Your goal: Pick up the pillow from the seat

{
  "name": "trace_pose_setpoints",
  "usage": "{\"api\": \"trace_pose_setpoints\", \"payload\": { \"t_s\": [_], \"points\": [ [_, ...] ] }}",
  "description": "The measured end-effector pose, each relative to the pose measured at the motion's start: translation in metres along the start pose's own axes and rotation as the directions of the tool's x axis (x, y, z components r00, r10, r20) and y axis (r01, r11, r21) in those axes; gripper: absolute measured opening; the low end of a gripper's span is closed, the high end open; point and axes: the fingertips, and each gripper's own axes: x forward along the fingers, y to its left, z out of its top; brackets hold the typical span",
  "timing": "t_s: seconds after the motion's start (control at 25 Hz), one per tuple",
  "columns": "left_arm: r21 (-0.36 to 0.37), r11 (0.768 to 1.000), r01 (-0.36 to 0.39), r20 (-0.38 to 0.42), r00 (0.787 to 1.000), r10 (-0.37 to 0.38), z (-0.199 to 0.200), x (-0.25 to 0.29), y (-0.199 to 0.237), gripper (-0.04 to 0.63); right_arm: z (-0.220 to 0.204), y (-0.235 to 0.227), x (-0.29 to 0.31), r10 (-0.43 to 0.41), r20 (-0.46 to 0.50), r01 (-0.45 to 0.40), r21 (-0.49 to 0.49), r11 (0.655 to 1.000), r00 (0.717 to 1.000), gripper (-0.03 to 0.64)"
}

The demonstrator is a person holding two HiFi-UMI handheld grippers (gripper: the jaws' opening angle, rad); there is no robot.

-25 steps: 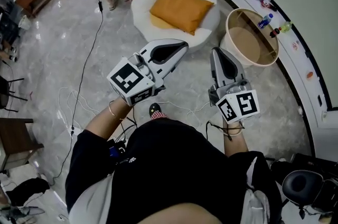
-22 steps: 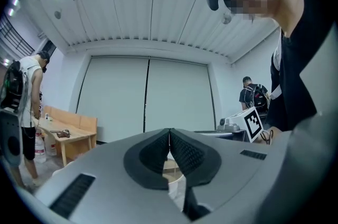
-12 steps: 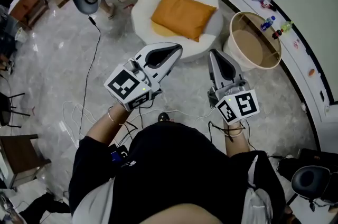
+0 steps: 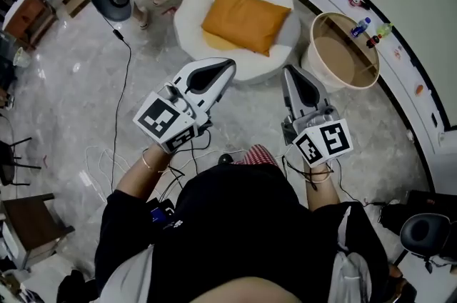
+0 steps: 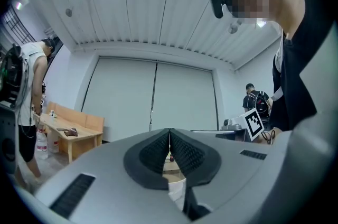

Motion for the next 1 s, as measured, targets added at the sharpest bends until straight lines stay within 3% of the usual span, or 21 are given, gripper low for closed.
{"api": "trace_pose_setpoints", "payload": {
  "t_s": [0.36, 0.56, 0.72, 1.0],
  "points": [
    [0.008, 0.999, -0.052, 0.004, 0.999, 0.052, 0.003, -0.004, 0.030, 0.011, 0.000, -0.012, 0.027, 0.019, -0.003, -0.019, -0.010, 1.000, 1.000, 0.021],
    [-0.153, 0.987, -0.056, 0.101, 0.992, 0.072, 0.014, -0.014, 0.053, 0.011, -0.001, -0.008, 0.049, 0.056, 0.000, -0.056, -0.013, 0.998, 0.998, 0.021],
    [-0.096, 0.990, -0.099, 0.042, 0.994, 0.104, 0.006, -0.015, 0.072, 0.011, -0.001, -0.015, 0.066, 0.066, 0.030, -0.066, 0.002, 0.998, 0.997, 0.021],
    [-0.054, 0.993, -0.105, 0.018, 0.994, 0.106, 0.009, 0.013, 0.102, 0.011, -0.003, -0.047, 0.098, 0.063, 0.044, -0.064, 0.020, 0.998, 0.997, 0.021]
  ]
}}
